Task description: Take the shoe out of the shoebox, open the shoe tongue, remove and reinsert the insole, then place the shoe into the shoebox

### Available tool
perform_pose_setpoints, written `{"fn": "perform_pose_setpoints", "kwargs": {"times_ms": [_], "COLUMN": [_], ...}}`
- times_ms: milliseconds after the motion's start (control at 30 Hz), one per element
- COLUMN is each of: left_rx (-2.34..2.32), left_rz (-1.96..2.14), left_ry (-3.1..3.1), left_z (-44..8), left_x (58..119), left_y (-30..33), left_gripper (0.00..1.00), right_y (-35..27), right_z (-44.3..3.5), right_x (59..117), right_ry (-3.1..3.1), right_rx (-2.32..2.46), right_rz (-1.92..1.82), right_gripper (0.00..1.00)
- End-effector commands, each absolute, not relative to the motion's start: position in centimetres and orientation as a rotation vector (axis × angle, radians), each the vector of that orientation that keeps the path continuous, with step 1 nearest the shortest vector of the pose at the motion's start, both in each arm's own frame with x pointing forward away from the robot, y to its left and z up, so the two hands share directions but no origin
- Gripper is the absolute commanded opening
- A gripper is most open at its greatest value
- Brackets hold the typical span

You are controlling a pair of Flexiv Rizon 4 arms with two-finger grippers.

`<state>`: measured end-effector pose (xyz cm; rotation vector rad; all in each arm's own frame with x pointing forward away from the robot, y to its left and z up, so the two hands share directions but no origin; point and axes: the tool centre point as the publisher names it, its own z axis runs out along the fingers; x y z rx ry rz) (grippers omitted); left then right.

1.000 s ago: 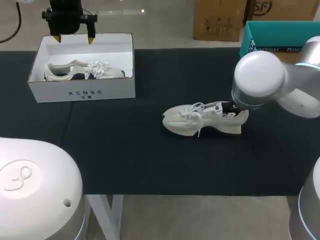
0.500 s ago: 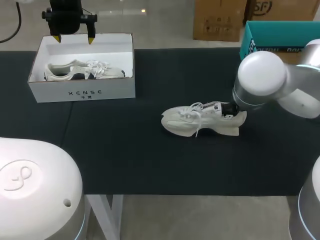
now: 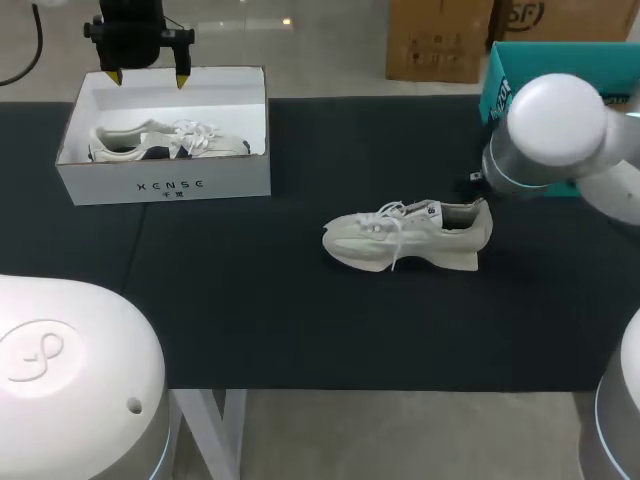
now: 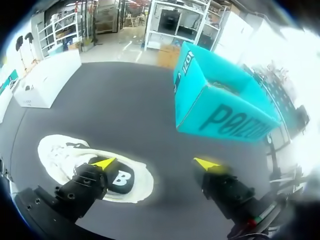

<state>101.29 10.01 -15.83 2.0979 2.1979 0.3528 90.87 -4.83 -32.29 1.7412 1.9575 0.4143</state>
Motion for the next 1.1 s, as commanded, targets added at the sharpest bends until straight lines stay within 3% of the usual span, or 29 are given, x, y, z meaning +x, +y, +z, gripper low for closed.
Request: {"fn": "perform_pose_setpoints", "kwargs": {"times_ms": [33,233,567,1100], "left_rx": [2.099,2.099,2.099,2.099], "left_rz": [0.357,0.357,0.357,0.357], "left_ry": [2.198,2.198,2.198,2.198], "left_z": [-15.8,-15.8,-15.8,-15.8], "left_x": [101.3,101.3,101.3,101.3], "left_y": [10.0,10.0,10.0,10.0], "left_gripper": [1.0,1.0,1.0,1.0], "right_y": [-6.0,-6.8,-11.6,-12.1], "right_z": [-30.1,-27.0,-21.4,-21.3], "right_x": [89.4,85.4,77.0,77.2], "right_ry": [2.177,2.609,2.853,2.791], "right_rx": [1.642,1.26,0.209,0.26], "right_rz": [0.483,0.513,1.058,1.049], "right_gripper": [1.0,1.0,1.0,1.0]}}
